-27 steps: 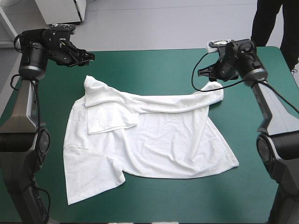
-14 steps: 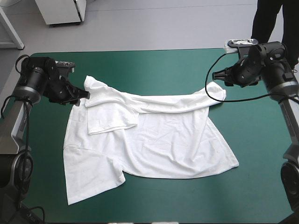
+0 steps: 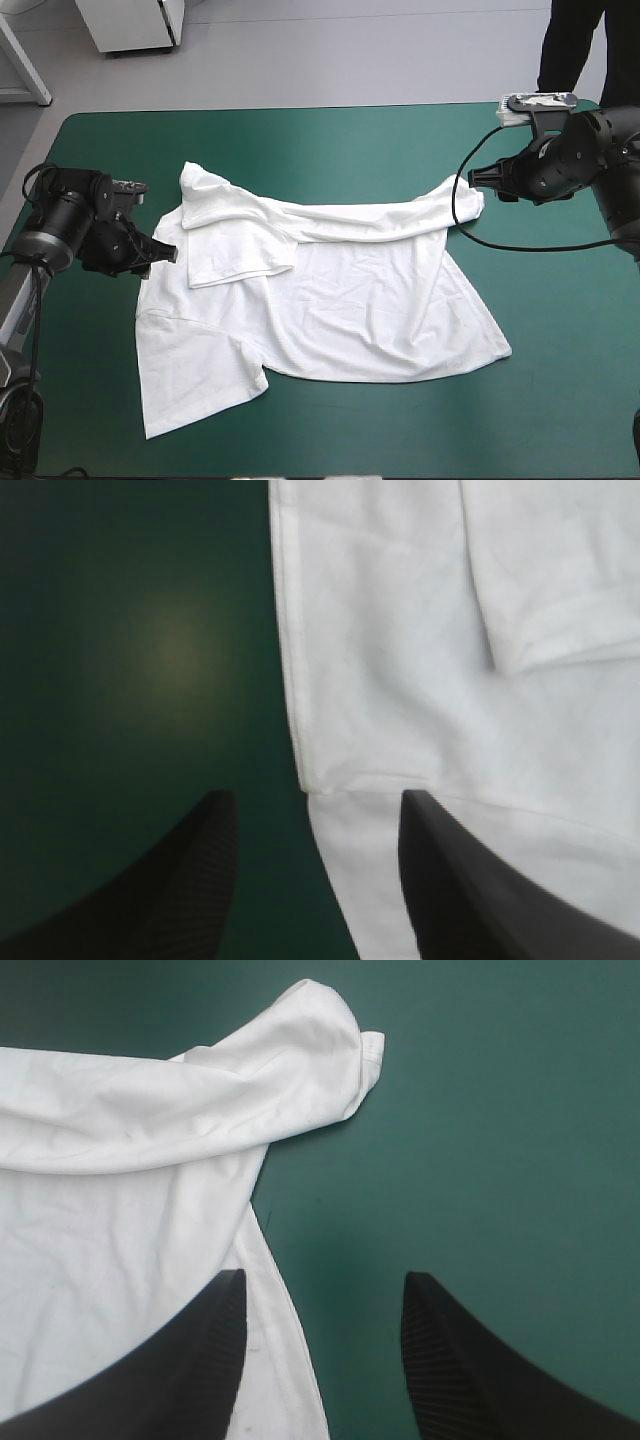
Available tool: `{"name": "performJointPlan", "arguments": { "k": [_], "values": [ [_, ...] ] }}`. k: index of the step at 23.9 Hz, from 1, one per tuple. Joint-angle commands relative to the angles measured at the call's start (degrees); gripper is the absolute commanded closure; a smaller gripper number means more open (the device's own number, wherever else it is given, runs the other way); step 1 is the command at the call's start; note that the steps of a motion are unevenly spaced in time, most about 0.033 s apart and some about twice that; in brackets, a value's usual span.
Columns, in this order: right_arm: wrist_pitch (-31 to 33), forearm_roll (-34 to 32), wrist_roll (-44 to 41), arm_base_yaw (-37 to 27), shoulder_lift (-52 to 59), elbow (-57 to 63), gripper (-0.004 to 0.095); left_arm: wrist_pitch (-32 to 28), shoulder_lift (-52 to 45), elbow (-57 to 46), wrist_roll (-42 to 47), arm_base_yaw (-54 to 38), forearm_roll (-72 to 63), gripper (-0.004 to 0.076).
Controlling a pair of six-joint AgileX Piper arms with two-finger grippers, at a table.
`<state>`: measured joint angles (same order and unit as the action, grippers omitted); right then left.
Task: Fold the cloth
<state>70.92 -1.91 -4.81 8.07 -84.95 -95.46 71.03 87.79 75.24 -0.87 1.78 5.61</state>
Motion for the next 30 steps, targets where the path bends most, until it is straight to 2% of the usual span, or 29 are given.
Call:
{"name": "performJointPlan", "arguments": {
  "k": [1, 8, 15, 25, 26, 27, 28, 29, 30],
  "values": [
    [-1.5, -0.3, 0.7, -0.4, 3.2, -1.1, 0.0459, 1.9, -2.3, -1.9, 1.6, 0.3, -2.1, 0.0362],
    [-1.0, -0.8, 0.7, -0.4, 4.6, -1.1, 0.0459, -4.4, -2.3, -11.6, 5.4, 0.3, -1.7, 0.0362],
    [-0.3, -0.9, 1.0, -0.4, 4.7, -1.1, 0.0459, -12.6, -1.7, -15.2, 8.8, 0.3, -0.5, 0.0362],
    [0.2, -2.6, 1.4, -0.4, 5.0, -1.1, 0.0463, -13.4, 5.8, -15.3, 11.0, 0.2, 0.6, 0.0364],
    [0.2, -3.1, 1.4, -0.4, 5.1, -1.1, 0.0465, -13.4, 6.4, -15.3, 11.0, 0.2, 0.4, 0.0378],
    [0.3, -3.9, 1.4, -0.4, 5.1, -1.1, 0.0466, -13.4, 7.3, -15.3, 11.0, 0.2, 0.4, 0.0437],
    [0.4, -4.1, 1.4, -0.4, 5.1, -1.1, 0.0466, -13.4, 7.7, -15.3, 11.1, 0.2, 0.4, 0.0521],
    [0.5, -5.1, 1.4, -0.4, 5.1, -1.1, 0.0466, -13.7, 7.9, -15.3, 10.8, 0.2, 0.1, 0.067],
    [0.5, -5.6, 1.4, -0.4, 5.1, -1.1, 0.0466, -14.0, 7.9, -15.3, 10.6, 0.2, 0.1, 0.0747]
  ]
}}
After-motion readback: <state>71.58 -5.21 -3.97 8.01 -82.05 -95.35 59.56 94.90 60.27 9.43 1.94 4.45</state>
